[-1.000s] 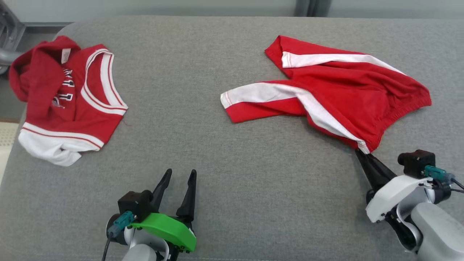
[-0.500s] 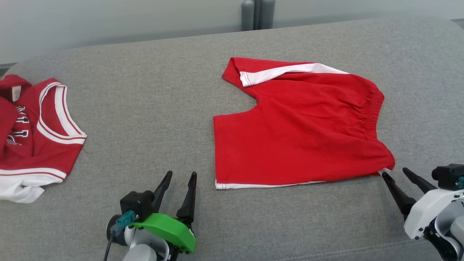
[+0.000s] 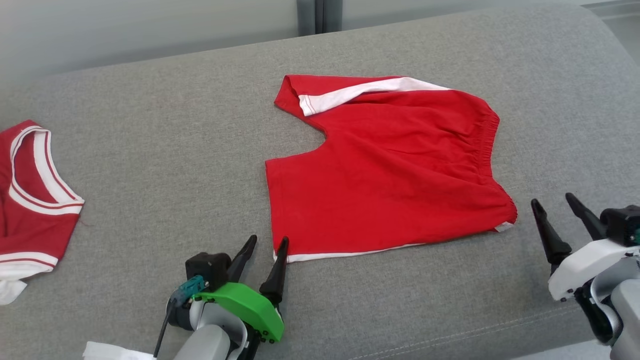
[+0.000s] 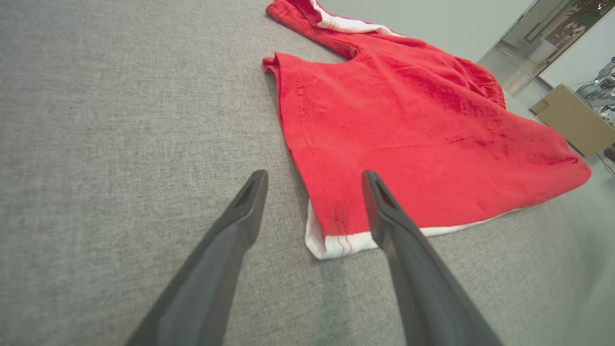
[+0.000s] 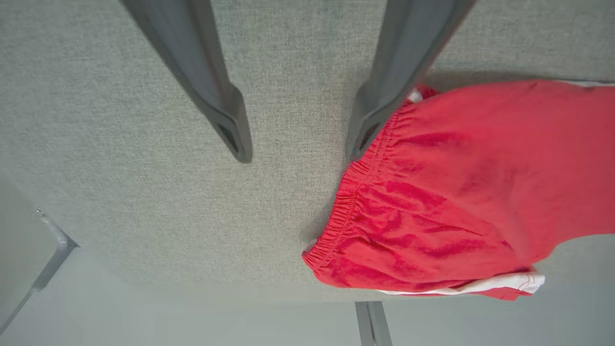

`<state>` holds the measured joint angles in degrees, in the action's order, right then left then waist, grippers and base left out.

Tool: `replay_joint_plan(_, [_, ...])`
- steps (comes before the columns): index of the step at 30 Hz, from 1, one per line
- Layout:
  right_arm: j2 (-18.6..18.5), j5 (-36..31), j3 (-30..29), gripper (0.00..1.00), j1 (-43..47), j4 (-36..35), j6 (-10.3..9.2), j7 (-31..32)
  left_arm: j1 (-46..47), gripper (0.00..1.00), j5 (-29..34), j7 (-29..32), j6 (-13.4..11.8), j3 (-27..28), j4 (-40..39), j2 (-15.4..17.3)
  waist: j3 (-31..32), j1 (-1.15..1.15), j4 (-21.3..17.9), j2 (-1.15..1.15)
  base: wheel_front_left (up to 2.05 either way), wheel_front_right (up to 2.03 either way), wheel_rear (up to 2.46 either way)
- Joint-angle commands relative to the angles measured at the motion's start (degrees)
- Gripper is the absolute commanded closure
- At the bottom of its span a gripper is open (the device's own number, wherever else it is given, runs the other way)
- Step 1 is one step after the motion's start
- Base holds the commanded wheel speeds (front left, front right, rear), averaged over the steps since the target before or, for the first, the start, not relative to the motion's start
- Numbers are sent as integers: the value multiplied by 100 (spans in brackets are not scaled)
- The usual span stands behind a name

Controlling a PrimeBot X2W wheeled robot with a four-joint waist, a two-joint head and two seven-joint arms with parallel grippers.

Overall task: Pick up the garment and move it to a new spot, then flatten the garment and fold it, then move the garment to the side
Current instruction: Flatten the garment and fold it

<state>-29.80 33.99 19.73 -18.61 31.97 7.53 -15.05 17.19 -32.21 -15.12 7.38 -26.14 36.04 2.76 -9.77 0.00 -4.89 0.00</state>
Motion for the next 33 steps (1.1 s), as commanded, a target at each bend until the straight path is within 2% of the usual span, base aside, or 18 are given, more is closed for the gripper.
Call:
replay_joint_plan(1, [138, -188, -122, 0, 145, -70, -8, -16, 98, 0, -96, -5, 10, -101, 90, 25, -75, 0, -105, 0, 0, 0, 0])
replay_joint_plan(2, [297, -381, -302, 0, 214, -177, -8, -17, 182, 0, -176, -6, 10, -197, 211, 26, -112, 0, -150, 0, 0, 0, 0])
replay_joint_plan(5, [451, -575, -454, 0, 313, -281, -8, -17, 226, 0, -241, -5, 10, -268, 317, 26, -158, 0, -189, 0, 0, 0, 0])
replay_joint_plan(13, [601, -813, -692, 0, 412, -405, -8, -17, 299, 0, -186, -5, 10, -328, 315, 25, -210, 0, -198, 0, 0, 0, 0])
replay_joint_plan(14, [618, -828, -711, 0, 415, -413, -7, -17, 302, 8, -166, -6, 10, -335, 285, 26, -215, 0, -194, 0, 0, 0, 0])
replay_joint_plan(15, [630, -837, -724, 0, 420, -421, -8, -17, 298, 29, -165, -5, 10, -341, 271, 26, -215, 0, -190, 0, 0, 0, 0])
replay_joint_plan(16, [642, -854, -735, 0, 428, -422, -8, -17, 295, 59, -145, -5, 10, -368, 261, 27, -211, 0, -186, 0, 0, 0, 0])
replay_joint_plan(17, [654, -865, -742, 0, 434, -423, -8, -17, 291, 76, -140, -6, 10, -377, 251, 26, -207, 0, -183, 0, 0, 0, 0])
replay_joint_plan(18, [665, -870, -742, 0, 435, -422, -8, -17, 282, 100, -147, -5, 10, -410, 273, 26, -203, 0, -182, 0, 0, 0, 0])
replay_joint_plan(24, [694, -861, -746, 0, 442, -414, -8, -18, 339, 100, -101, -6, 10, -401, 275, 36, -185, 0, -180, 0, 0, 0, 0])
replay_joint_plan(33, [760, -860, -807, 0, 543, -588, -7, -18, -58, 100, 427, -6, 10, 777, -1112, 40, -132, 0, 79, 0, 0, 0, 0])
